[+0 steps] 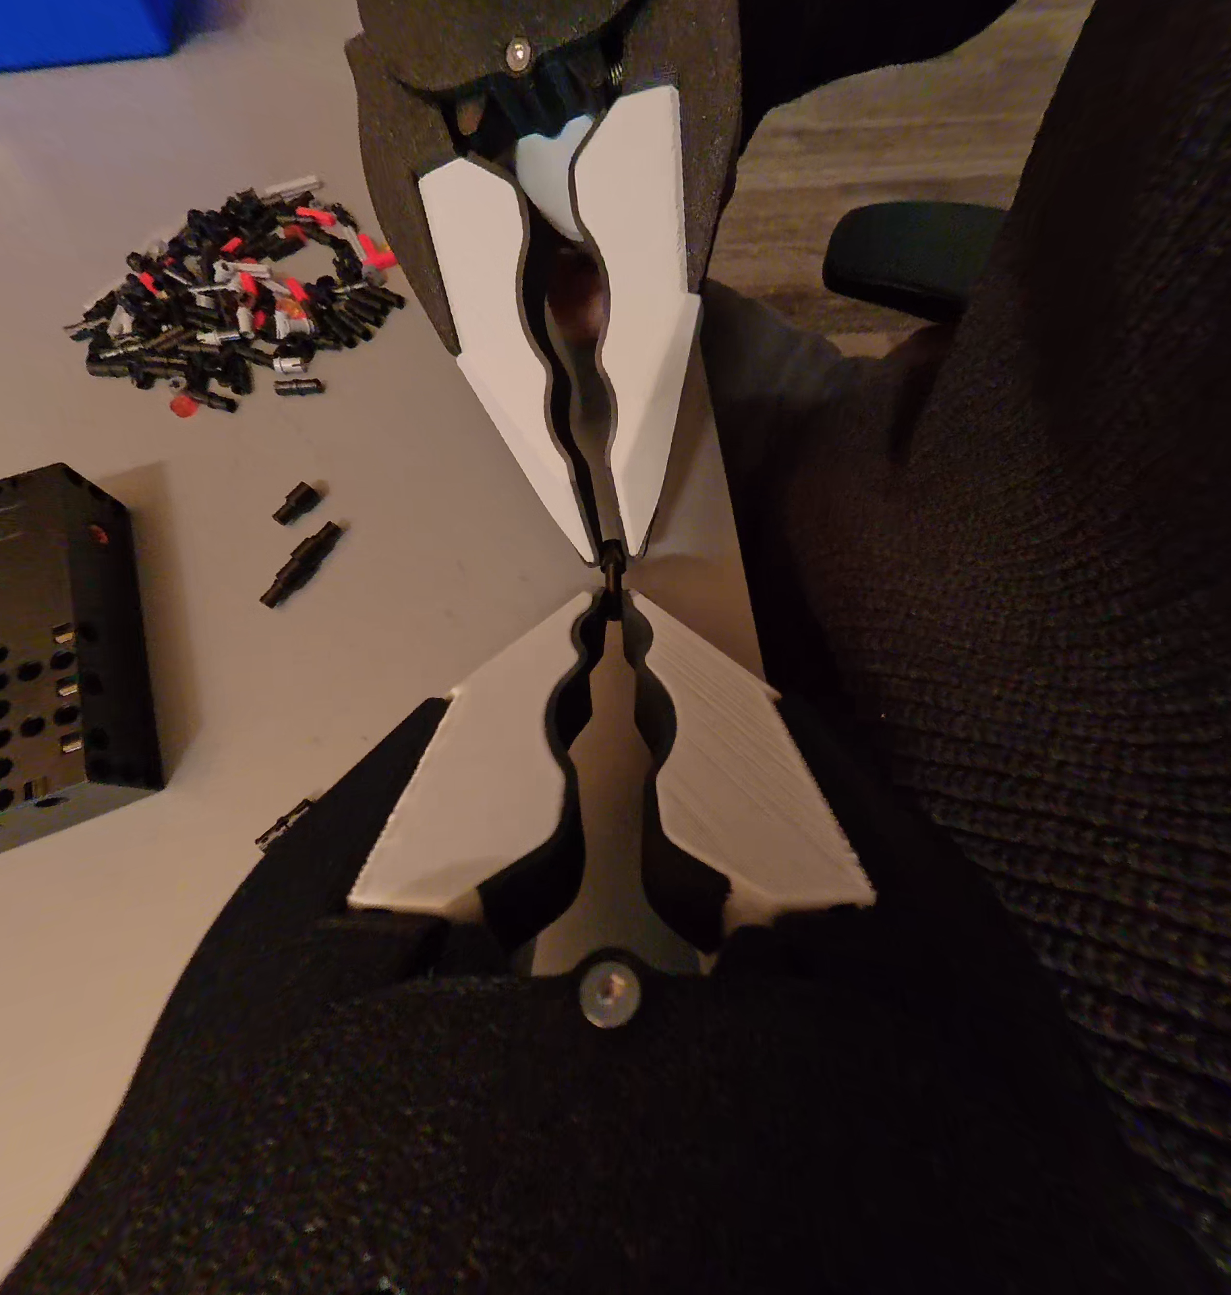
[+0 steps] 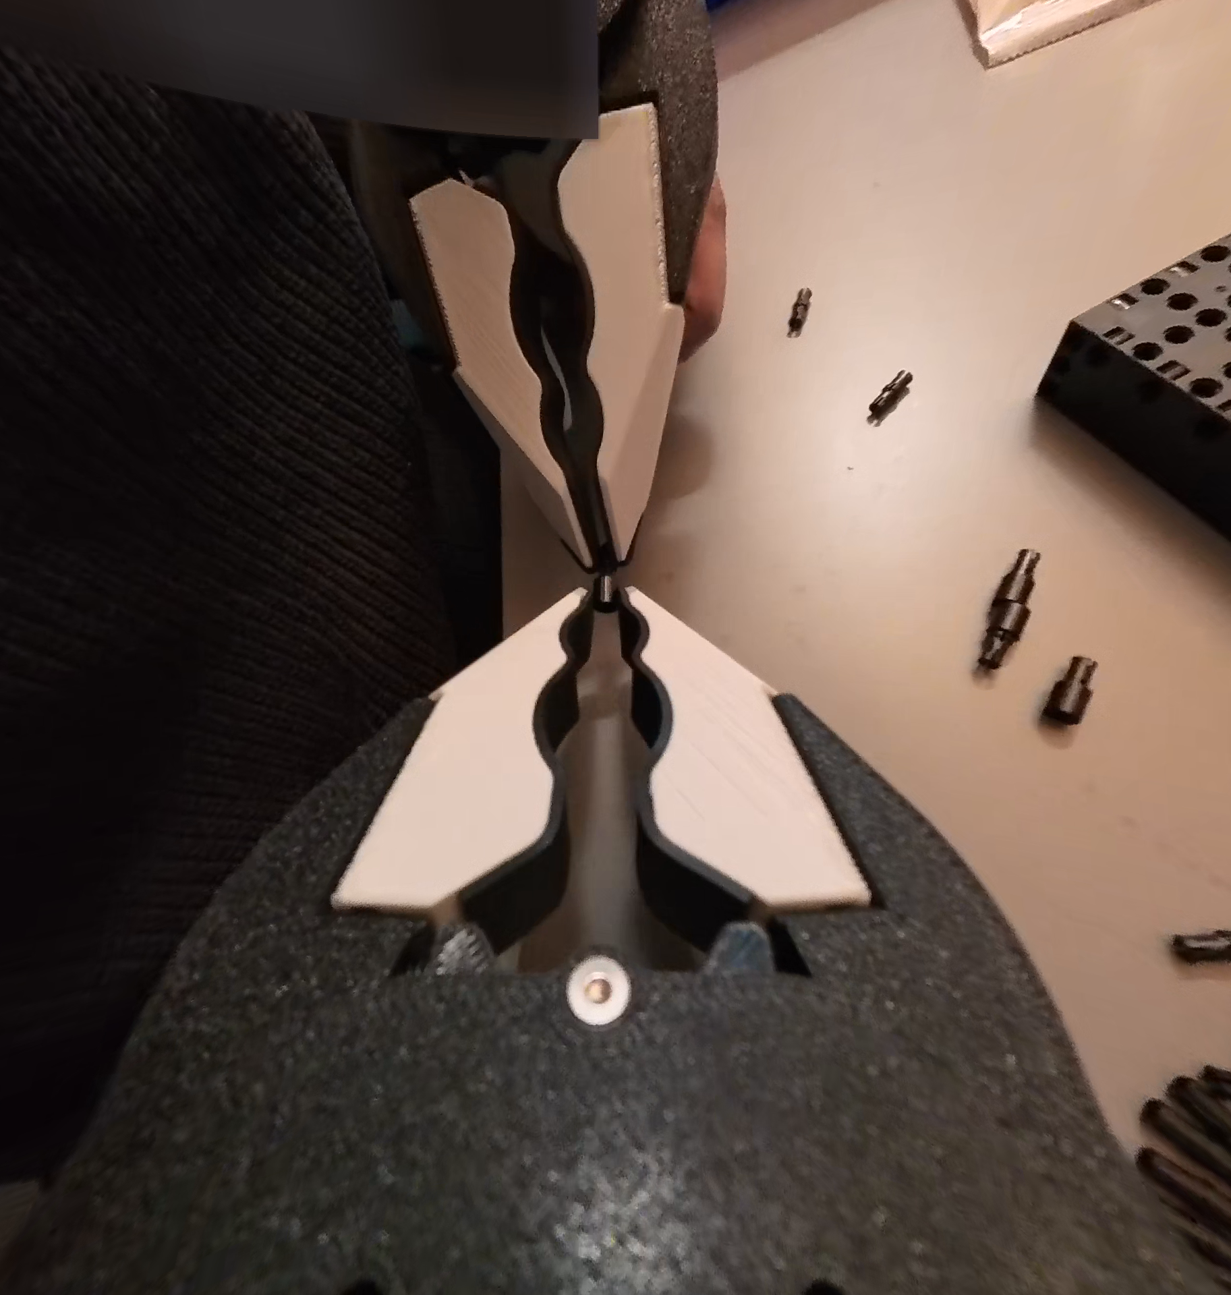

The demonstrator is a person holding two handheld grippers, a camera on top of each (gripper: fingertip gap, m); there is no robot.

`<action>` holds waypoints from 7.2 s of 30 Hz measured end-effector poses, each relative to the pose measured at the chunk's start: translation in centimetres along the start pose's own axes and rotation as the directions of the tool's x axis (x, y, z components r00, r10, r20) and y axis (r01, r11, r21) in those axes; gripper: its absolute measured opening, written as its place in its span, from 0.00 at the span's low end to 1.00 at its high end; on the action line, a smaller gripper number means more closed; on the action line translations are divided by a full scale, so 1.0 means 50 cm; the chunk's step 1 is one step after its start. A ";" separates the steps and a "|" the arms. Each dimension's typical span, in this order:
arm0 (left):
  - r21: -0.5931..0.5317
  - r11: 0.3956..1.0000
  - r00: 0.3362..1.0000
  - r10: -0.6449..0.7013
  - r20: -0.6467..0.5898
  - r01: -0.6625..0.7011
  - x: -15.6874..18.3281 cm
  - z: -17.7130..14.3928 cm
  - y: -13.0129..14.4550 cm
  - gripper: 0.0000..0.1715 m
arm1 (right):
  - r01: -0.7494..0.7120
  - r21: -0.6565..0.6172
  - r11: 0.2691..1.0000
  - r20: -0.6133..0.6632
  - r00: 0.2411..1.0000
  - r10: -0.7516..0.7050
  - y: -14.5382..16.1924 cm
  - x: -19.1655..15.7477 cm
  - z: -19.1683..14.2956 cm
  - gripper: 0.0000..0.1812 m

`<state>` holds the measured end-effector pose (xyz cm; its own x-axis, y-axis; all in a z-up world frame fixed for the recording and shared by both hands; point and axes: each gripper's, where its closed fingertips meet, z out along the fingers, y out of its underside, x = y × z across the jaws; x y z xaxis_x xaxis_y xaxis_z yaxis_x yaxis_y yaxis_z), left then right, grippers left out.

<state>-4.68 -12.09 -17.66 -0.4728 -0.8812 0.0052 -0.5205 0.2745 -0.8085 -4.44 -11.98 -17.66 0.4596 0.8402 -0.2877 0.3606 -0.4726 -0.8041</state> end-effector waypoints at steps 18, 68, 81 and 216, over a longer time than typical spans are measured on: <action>-0.129 0.991 1.000 0.014 -0.001 -0.014 0.003 0.026 0.031 0.01 | 0.153 -0.192 0.969 -0.076 0.983 -0.170 0.038 0.010 0.019 0.04; 0.200 0.908 0.915 -0.392 0.095 0.369 -0.126 -0.048 -0.018 0.12 | -0.170 0.088 0.982 -0.500 0.845 0.191 0.014 0.178 -0.076 0.05; 0.283 0.876 0.896 -0.433 0.102 0.391 -0.151 -0.072 -0.028 0.12 | -0.150 0.100 0.984 -0.574 0.799 0.180 0.022 0.189 -0.106 0.08; 0.580 0.753 0.727 -0.581 0.366 0.310 -0.304 -0.250 0.013 0.11 | -0.294 0.211 0.932 -0.921 0.260 0.290 0.104 0.308 -0.332 0.10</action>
<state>-6.73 6.29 -10.92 0.2191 -0.9408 0.2587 -0.1262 -0.2902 -0.9486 18.01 -5.90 -17.62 0.9717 -0.1631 0.1707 0.0300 -0.6318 -0.7745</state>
